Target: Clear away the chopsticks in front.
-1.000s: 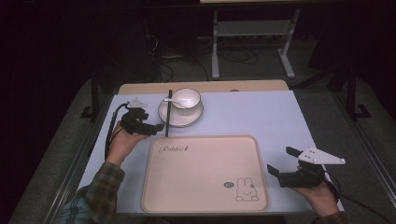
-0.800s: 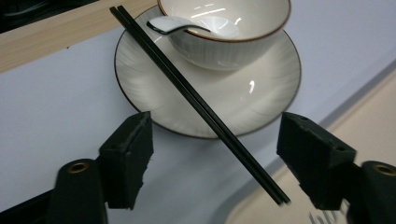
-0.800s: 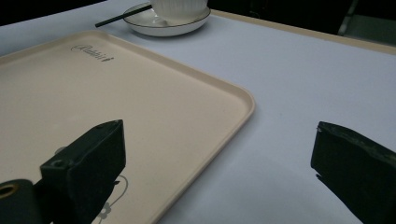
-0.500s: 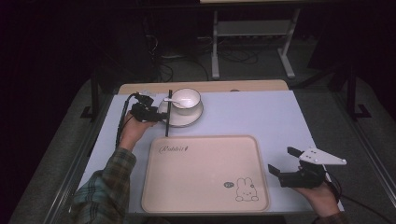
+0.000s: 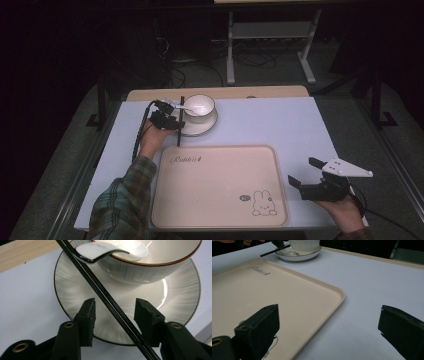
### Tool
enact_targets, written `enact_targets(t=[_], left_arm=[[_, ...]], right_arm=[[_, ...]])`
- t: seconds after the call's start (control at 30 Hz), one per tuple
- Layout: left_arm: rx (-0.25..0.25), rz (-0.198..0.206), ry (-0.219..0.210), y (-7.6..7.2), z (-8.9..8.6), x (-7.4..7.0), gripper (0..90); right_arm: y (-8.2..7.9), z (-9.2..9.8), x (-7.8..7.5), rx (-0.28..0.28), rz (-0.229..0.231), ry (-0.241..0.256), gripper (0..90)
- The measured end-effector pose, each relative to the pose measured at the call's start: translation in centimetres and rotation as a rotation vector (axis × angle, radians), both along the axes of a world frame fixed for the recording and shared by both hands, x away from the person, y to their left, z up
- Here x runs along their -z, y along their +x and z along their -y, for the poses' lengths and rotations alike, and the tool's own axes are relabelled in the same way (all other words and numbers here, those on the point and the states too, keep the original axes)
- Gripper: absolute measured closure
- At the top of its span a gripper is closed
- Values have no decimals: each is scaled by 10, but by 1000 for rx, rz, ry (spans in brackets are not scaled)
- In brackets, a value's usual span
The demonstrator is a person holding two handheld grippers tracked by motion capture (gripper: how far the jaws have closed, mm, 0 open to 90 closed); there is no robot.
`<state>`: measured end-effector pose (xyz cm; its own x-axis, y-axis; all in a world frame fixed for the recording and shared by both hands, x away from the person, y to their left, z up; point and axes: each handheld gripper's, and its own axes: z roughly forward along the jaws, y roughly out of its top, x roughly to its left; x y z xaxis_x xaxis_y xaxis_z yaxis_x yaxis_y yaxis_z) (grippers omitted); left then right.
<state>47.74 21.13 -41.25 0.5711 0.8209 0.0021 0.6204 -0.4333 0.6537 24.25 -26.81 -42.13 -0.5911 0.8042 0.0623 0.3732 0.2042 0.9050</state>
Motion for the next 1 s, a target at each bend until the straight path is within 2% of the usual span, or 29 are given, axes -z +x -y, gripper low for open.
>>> enact_targets(t=[0.33, 0.63, 0.73, 1.0], left_arm=[[-34, -8, 23, 9, 1, 10, 652], [-42, 16, 55, 20, 5, 7, 719], [-47, 13, 71, 24, 5, 7, 742], [-50, 16, 74, 30, 7, 9, 777]], right_arm=[[-1, 1, 0, 3, -1, 9, 36], [-1, 1, 1, 0, -5, 12, 41], [-1, 2, 1, 1, -6, 13, 42], [-1, 2, 1, -2, -4, 15, 47]])
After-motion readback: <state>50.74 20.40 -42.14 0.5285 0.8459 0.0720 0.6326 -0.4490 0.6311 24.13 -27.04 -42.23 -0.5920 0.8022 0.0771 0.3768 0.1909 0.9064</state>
